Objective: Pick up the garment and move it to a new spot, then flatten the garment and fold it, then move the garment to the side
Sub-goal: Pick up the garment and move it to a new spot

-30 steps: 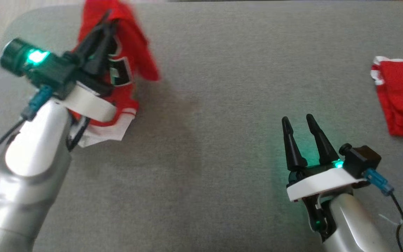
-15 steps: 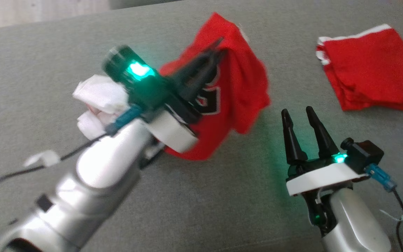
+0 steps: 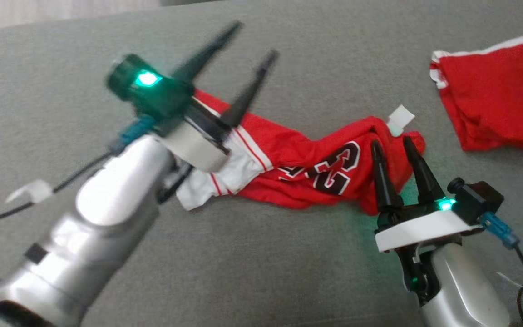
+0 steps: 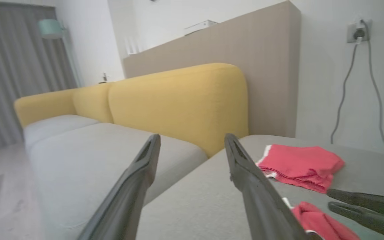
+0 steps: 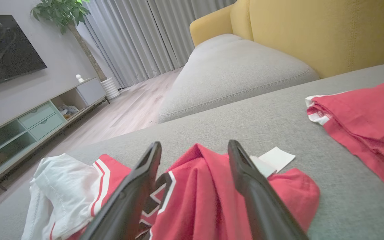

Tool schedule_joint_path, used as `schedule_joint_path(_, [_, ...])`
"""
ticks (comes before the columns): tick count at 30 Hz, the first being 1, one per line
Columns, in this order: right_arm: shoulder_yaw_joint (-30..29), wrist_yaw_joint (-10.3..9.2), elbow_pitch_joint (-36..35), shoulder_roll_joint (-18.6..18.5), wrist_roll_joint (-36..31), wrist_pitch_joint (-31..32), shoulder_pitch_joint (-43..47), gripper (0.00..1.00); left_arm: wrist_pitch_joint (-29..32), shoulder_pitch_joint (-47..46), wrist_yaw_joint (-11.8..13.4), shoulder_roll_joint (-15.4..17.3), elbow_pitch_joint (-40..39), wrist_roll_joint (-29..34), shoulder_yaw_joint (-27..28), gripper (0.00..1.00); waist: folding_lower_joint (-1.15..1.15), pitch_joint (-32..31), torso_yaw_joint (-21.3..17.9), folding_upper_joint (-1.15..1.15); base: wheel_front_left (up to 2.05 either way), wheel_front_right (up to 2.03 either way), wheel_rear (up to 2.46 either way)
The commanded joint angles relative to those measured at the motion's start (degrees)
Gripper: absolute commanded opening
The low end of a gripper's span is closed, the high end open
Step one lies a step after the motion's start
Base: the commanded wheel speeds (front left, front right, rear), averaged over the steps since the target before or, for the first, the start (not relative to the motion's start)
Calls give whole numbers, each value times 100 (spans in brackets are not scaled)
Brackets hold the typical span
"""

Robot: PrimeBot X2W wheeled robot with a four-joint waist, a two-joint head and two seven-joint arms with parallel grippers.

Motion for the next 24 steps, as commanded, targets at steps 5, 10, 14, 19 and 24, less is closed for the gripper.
schedule_joint_path(5, [46, -4, -179, -7, -16, -62, -39, 100, -28, 357, 334, 664, -586, -166, 992, 100, 0, -288, 352, 0, 0, 0, 0])
schedule_joint_path(10, [-30, -4, -180, -7, -34, -62, 61, 100, -29, 1498, 675, 1203, -1229, -256, 1614, 100, 0, -477, 576, 0, 0, 0, 0])
schedule_joint_path(14, [-95, -4, -181, -7, -61, -62, 160, 100, -30, 2592, 979, 1288, -1737, -342, 1885, 100, 0, -568, 691, 0, 0, 0, 0])
schedule_joint_path(19, [-103, -4, -191, -7, -115, -62, 211, 100, -30, 3599, 1164, 958, -2085, -369, 2057, 100, 0, -583, 748, 0, 0, 0, 0])
schedule_joint_path(24, [-82, -4, -186, -7, -155, -62, 207, 100, -30, 3771, 1047, 633, -2157, -174, 2121, 100, 0, -593, 754, 0, 0, 0, 0])
